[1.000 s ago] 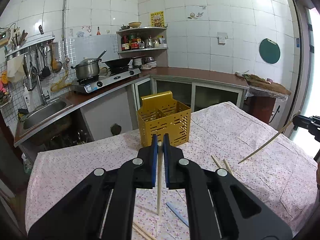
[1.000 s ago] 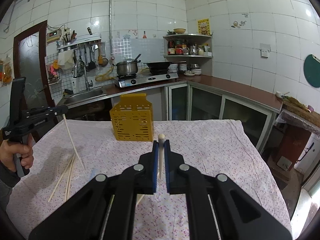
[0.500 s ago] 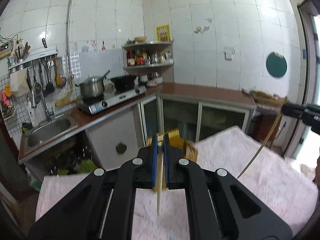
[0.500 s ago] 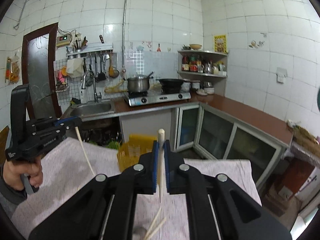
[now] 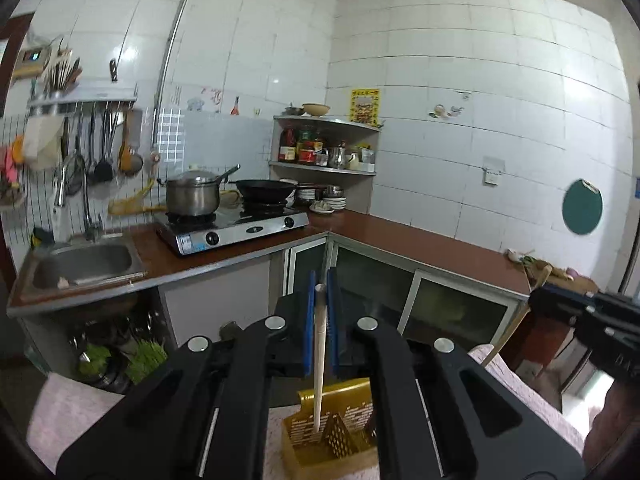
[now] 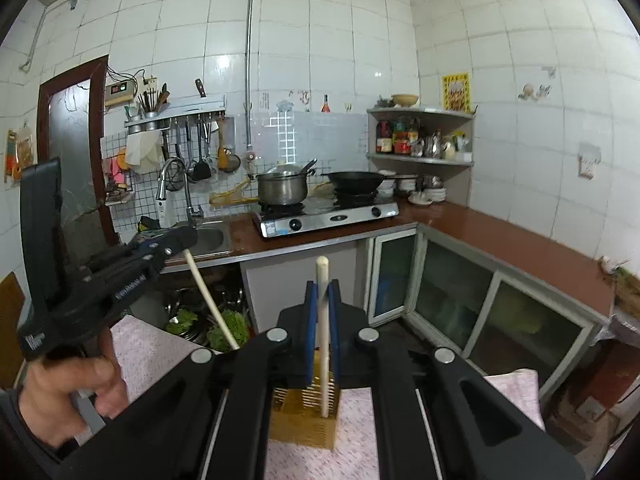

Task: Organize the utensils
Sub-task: 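Carry chopsticks to the yellow holder and drop them in with both grippers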

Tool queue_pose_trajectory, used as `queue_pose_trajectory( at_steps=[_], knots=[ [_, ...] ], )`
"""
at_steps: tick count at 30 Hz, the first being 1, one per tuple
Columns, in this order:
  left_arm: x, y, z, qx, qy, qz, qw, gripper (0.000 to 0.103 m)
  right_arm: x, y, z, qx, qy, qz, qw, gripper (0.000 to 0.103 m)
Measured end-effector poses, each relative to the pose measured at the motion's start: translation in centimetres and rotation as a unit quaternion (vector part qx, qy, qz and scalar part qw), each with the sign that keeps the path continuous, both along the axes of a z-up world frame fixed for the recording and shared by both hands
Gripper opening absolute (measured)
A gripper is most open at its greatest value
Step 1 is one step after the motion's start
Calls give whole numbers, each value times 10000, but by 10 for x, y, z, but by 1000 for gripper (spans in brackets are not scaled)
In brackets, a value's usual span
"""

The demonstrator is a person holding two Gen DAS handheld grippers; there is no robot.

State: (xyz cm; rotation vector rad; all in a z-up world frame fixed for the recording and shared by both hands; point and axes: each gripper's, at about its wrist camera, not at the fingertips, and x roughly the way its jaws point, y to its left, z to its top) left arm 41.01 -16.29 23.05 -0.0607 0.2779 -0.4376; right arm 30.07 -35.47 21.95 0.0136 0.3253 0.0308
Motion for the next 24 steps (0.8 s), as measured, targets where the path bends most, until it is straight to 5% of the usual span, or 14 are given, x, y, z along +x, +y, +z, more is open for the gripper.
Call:
queue_pose_trajectory(
  at_steps=[8, 18, 20, 21, 22, 23, 24],
  knots=[
    [27, -7, -68, 146, 471, -25, 9988, 4, 53, -4, -71, 110, 559, -31, 9984, 6],
    [33, -7, -107, 412, 866, -45, 9954, 6, 70, -15, -116, 237, 1044, -152, 9941, 7],
    [33, -6, -110, 452, 919, 28, 9947, 39, 71, -14, -116, 224, 1117, -159, 9934, 8],
    [32, -5, -110, 448, 909, 100, 9948, 76, 70, -14, -115, 225, 1115, -173, 9934, 17],
    [30, -2, -109, 428, 843, 197, 9953, 87, 68, -14, -113, 228, 1097, -191, 9935, 28],
    [26, 3, -105, 381, 746, 251, 9962, 87, 62, -14, -108, 250, 998, -216, 9945, 52],
    [24, 4, -102, 374, 739, 231, 9963, 87, 53, -15, -102, 271, 839, -233, 9958, 58]
  ],
)
